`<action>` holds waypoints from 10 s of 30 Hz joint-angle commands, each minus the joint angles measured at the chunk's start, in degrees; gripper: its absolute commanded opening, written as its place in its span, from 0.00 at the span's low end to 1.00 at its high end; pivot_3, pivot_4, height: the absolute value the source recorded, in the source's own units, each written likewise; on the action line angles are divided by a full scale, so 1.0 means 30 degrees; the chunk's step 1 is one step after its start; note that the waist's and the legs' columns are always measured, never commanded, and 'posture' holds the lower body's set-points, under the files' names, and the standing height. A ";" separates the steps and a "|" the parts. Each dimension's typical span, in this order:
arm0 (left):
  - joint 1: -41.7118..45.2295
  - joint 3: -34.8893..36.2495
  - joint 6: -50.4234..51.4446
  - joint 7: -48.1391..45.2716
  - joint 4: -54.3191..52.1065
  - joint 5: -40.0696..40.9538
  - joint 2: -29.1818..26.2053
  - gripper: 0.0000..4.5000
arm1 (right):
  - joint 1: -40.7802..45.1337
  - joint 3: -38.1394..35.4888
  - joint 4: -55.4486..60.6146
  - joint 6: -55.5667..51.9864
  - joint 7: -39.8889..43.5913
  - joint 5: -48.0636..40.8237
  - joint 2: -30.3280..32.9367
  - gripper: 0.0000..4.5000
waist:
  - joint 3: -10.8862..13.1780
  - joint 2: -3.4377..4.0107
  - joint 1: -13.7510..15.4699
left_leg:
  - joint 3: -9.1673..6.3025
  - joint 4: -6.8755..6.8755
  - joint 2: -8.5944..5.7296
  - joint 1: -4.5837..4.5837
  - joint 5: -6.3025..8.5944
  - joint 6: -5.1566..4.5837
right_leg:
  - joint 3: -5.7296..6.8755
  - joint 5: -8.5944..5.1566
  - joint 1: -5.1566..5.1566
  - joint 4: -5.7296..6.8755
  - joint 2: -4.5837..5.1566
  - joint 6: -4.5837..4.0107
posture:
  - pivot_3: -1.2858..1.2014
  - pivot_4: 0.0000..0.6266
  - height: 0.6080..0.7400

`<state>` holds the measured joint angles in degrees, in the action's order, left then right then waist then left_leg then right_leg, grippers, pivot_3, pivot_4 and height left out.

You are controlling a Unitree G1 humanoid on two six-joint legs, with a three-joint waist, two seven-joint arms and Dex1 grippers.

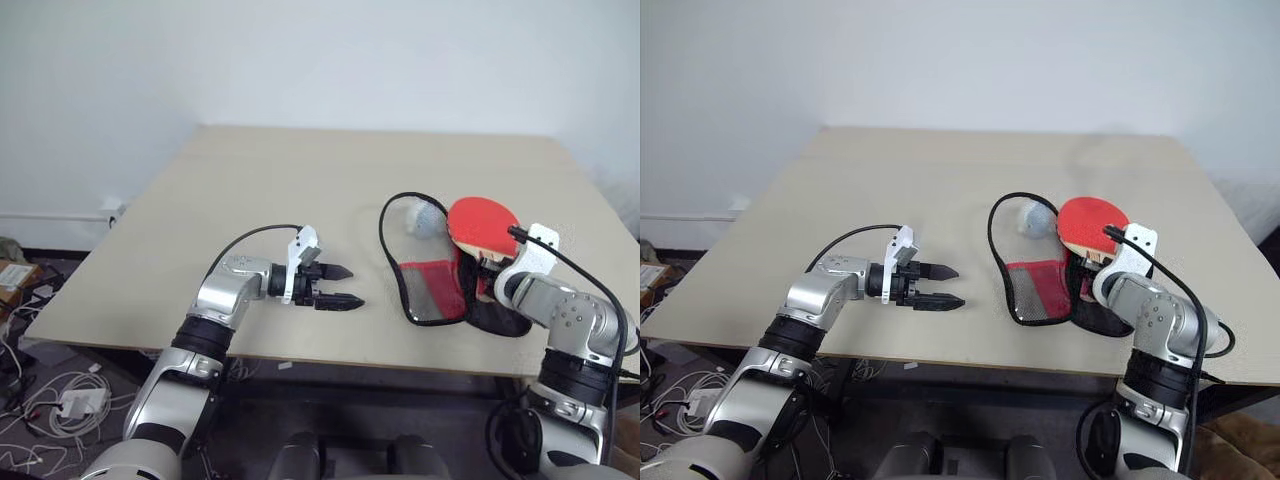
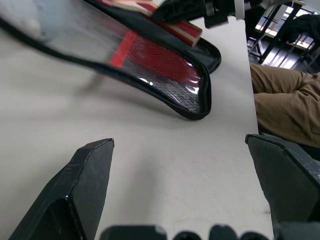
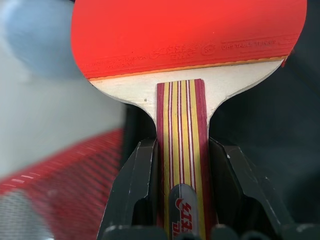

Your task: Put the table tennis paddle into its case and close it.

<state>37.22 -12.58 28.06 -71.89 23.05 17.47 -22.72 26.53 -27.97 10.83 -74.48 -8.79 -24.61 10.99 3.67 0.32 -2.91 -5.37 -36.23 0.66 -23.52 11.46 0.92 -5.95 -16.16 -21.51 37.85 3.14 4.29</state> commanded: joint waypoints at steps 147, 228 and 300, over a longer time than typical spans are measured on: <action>0.9763 0.3826 -0.2720 -0.1472 1.4204 -0.1843 0.9643 1.00 | -0.2071 -0.2622 0.7134 1.1820 0.0206 -0.6054 -0.0009 0.99 | -0.0030 -0.0009 -0.0026 | -0.0003 0.0034 0.0000 -0.0010 -0.0010 0.0007 | -0.0026 -0.0060 -0.0010 -0.0021 -0.0026 0.0097 | 0.52 0.00 1.00; 0.2134 -0.0191 -0.1915 -0.0913 0.1018 -0.1775 0.2653 1.00 | -0.3295 0.9960 0.0571 0.4921 0.2735 0.5941 0.3512 0.46 | -0.0047 -0.0057 0.0058 | -0.0028 -0.0037 0.0000 0.0006 -0.0010 0.0008 | -0.0032 -0.0055 0.0052 -0.0014 -0.0044 0.0087 | 0.52 0.00 1.00; 0.3860 0.0031 -0.3278 -0.1375 0.4103 -0.1970 0.2300 1.00 | -0.8396 0.2339 1.2915 0.3268 0.9365 -0.9484 0.3403 0.96 | -0.0029 -0.0159 0.0014 | -0.0045 -0.0055 0.0013 -0.0001 -0.0007 0.0009 | -0.0008 -0.0059 0.0049 -0.0010 -0.0048 0.0094 | 0.52 0.00 1.00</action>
<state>47.92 -13.55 17.96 -75.65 37.64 11.22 -15.03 0.01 -18.40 51.01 -67.88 20.51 -51.92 21.55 3.59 -0.16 -2.87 -5.50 -36.40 0.69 -23.52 11.44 0.95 -5.98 -16.34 -21.36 37.81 3.00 4.57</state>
